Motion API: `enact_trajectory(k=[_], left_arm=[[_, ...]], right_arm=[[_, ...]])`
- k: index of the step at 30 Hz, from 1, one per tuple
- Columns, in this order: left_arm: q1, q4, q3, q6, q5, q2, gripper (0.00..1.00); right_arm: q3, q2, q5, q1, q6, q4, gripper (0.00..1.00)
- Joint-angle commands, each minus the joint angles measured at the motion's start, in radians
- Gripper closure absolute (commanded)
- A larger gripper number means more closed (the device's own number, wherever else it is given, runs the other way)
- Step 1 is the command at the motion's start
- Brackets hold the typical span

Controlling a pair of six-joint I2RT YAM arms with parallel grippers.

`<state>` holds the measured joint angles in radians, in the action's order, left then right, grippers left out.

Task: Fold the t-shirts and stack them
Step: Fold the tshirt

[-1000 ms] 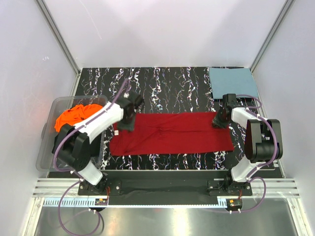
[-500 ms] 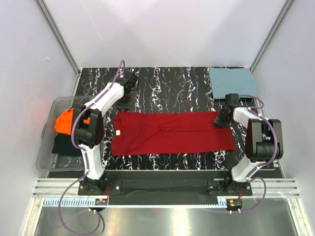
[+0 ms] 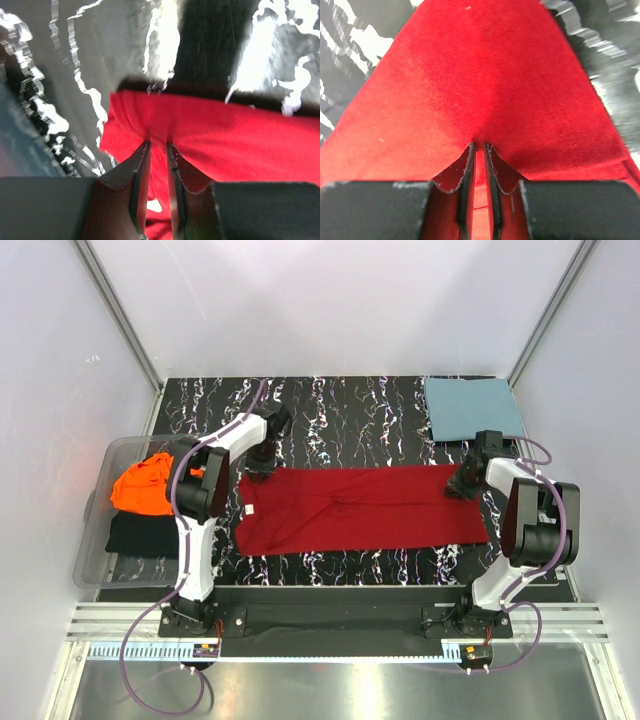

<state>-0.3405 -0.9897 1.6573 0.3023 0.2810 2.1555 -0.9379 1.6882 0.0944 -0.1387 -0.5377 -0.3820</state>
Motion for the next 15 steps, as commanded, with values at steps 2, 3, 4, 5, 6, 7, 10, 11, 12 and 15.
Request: enact_trajectory(k=[2, 3, 4, 5, 6, 7, 10, 11, 12, 15], left_arm=[[0.001, 0.022, 0.079, 0.011, 0.003, 0.05, 0.77], [0.001, 0.019, 0.087, 0.006, -0.011, 0.058, 0.77], [0.001, 0.017, 0.094, 0.003, -0.022, 0.06, 0.77], [0.001, 0.016, 0.096, 0.003, -0.035, 0.046, 0.77], [0.001, 0.016, 0.093, 0.004, -0.037, 0.032, 0.77], [0.003, 0.016, 0.093, 0.001, -0.032, 0.017, 0.77], [0.001, 0.0, 0.11, -0.019, -0.028, -0.058, 0.74], [0.001, -0.006, 0.113, -0.023, -0.032, -0.103, 0.73], [0.001, -0.01, 0.113, -0.026, -0.04, -0.13, 0.72], [0.003, -0.006, 0.066, -0.026, -0.124, -0.247, 0.71]], right_arm=[[0.021, 0.041, -0.081, -0.059, 0.053, -0.009, 0.81], [0.017, 0.041, -0.078, -0.061, 0.054, -0.009, 0.81], [0.014, 0.039, -0.071, -0.061, 0.051, -0.009, 0.81], [0.01, 0.038, -0.058, -0.059, 0.05, -0.011, 0.81], [0.007, 0.031, -0.053, -0.059, 0.05, -0.012, 0.81], [0.007, 0.018, -0.045, -0.059, 0.048, -0.012, 0.81], [-0.002, -0.028, -0.022, -0.058, 0.047, -0.015, 0.79], [-0.009, -0.044, -0.016, -0.055, 0.047, -0.021, 0.78], [-0.012, -0.077, -0.015, -0.042, 0.044, -0.023, 0.77], [-0.027, -0.122, -0.034, -0.003, 0.015, -0.035, 0.76]])
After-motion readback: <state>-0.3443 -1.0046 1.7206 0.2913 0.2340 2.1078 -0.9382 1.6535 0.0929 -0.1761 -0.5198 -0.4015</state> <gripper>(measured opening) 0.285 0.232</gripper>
